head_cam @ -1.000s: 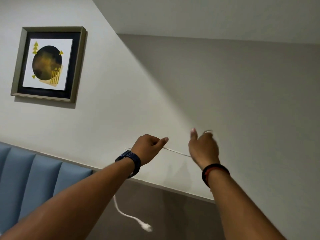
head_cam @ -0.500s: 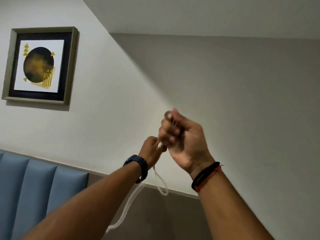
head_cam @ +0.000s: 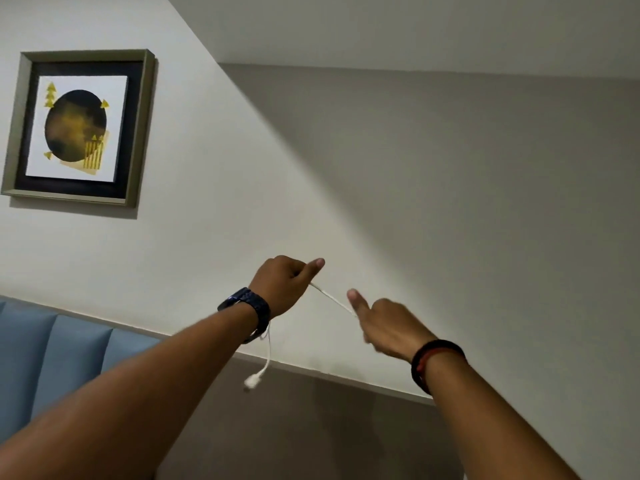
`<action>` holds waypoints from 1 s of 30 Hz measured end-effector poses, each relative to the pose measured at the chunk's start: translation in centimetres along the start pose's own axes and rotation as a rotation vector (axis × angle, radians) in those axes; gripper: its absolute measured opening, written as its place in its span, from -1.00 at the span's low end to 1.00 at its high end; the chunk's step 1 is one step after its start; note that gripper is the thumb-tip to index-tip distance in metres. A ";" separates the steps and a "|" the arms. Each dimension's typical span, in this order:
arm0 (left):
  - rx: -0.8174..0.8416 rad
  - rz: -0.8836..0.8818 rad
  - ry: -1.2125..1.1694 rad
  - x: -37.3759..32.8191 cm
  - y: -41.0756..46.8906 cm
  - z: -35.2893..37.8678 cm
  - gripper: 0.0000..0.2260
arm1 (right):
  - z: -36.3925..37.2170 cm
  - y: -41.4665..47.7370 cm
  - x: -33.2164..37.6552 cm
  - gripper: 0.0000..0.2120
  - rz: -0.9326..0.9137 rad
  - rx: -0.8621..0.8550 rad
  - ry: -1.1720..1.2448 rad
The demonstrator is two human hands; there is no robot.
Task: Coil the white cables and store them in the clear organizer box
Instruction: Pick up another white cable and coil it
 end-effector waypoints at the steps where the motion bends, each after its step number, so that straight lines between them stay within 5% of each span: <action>1: -0.016 0.007 0.028 0.2 0.2 -0.5 -0.41 | 1.8 -0.5 0.5 -0.30 -0.010 0.167 0.152; 7: -0.146 -0.041 0.002 2.7 0.2 -2.6 -0.42 | 1.4 -4.4 8.3 -0.54 -0.362 0.623 0.939; 11: -0.164 0.030 -0.093 0.9 0.3 -2.5 -0.37 | 3.9 -8.9 12.5 -0.62 -0.492 0.905 0.956; 14: -0.129 0.070 -0.166 -0.4 0.6 -1.9 -0.40 | 4.1 -10.3 14.6 -0.63 -0.584 0.893 0.949; 18: -0.066 -0.081 -0.438 1.5 -0.6 -0.6 -0.49 | -2.2 -8.2 15.1 -0.59 -0.569 0.577 1.508; 20: -0.043 -0.055 -0.353 1.5 -1.6 -0.2 -0.41 | -6.2 -6.5 13.1 -0.64 -0.577 0.266 1.767; 23: 0.050 -0.044 -0.196 1.3 -2.8 0.9 -0.39 | -10.4 -4.3 7.6 -0.77 -0.443 -0.341 1.847; 27: 0.122 0.037 -0.107 0.1 -3.4 1.4 -0.32 | -11.9 -5.2 -0.2 -0.88 0.029 -1.096 1.159; 30: 0.131 0.128 -0.029 -1.2 -3.3 0.9 -0.37 | -10.2 -4.8 1.2 -0.85 -0.016 -1.078 0.411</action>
Point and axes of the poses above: each hand's wrist, its own y-axis towards the middle knuckle, its own z-axis out of the palm, x = y × z, the point moved 10 cm from there along y, towards the middle knuckle, and after that the axes turned 3 degrees about -y, right-handed, at the moved point
